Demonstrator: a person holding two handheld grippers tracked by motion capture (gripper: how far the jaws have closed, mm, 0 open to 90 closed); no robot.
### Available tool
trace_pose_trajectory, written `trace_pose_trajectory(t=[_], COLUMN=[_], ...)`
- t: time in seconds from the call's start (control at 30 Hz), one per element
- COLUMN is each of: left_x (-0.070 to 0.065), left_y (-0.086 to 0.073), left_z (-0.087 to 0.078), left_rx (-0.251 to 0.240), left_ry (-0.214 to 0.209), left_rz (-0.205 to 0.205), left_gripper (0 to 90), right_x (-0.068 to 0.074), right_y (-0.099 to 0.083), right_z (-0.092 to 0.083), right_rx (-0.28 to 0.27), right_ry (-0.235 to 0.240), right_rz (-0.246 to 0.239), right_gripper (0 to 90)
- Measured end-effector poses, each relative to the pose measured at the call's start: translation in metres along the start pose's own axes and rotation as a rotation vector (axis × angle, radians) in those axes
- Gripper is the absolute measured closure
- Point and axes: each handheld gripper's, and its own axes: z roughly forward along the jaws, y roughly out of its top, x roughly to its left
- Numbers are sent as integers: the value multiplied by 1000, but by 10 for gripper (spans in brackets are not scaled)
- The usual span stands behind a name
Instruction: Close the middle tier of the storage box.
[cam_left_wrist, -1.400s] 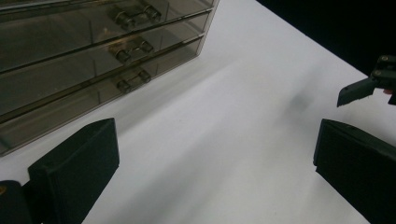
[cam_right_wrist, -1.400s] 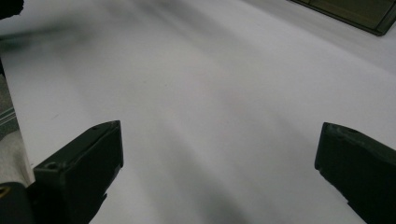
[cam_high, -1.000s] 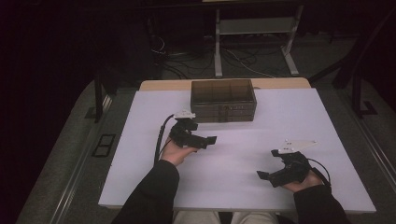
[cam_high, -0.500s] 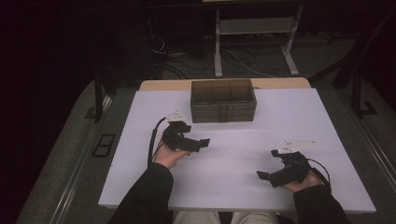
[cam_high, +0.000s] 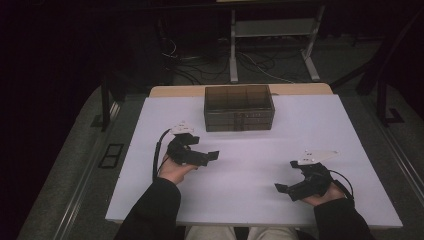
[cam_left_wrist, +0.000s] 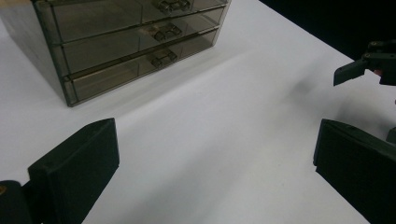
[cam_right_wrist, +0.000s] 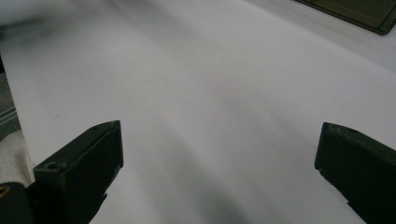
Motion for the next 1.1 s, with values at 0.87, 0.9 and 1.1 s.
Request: trace_pose_trajectory(t=[0.87,0.9,1.1], left_x=[2,1,1], left_y=[-39,-40,-46], left_z=[-32,-32,-37], left_rx=[-29,-30,-29], left_ry=[34,37,39], left_rz=[15,17,18], left_gripper=[0,0,0], right_x=[0,0,1], right_y=[0,0,0], right_z=[-1,-2,-2], right_rx=[-7,-7,-7], right_ry=[0,-1,0], right_rz=[11,12,14], right_gripper=[5,5,5])
